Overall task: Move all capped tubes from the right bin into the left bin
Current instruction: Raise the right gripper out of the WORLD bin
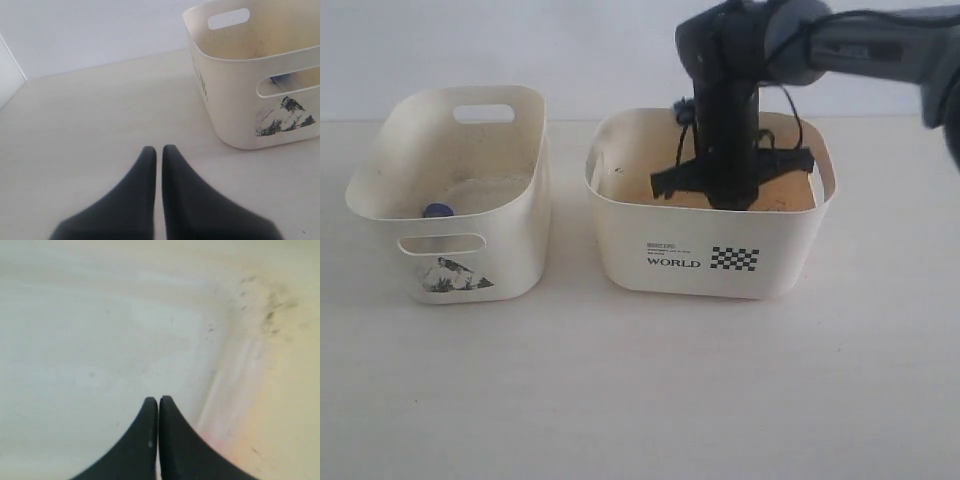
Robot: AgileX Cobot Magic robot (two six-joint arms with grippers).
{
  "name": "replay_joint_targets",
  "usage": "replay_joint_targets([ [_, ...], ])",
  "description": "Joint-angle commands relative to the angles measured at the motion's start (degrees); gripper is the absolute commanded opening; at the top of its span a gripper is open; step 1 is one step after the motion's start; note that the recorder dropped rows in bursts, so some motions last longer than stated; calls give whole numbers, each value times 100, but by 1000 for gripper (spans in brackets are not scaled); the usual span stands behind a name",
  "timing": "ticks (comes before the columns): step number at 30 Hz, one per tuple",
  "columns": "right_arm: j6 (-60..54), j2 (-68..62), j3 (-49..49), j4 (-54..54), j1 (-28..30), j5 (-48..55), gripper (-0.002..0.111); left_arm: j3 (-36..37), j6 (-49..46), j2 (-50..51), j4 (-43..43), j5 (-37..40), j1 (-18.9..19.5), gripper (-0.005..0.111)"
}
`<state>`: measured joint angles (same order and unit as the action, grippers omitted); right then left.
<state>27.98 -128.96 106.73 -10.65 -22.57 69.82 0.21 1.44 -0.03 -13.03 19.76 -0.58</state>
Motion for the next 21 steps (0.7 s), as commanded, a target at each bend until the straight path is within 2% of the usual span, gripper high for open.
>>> replay_joint_targets([
  [1,-217,971,21,-32,-5,14,0,-21,54,3,-7,-19,2,4],
  [8,-402,1627,21,-32,-5,14,0,-21,54,3,-7,-19,2,4],
  [21,-942,1586,-103,189,-5,14,2,-21,54,3,-7,-19,2,4],
])
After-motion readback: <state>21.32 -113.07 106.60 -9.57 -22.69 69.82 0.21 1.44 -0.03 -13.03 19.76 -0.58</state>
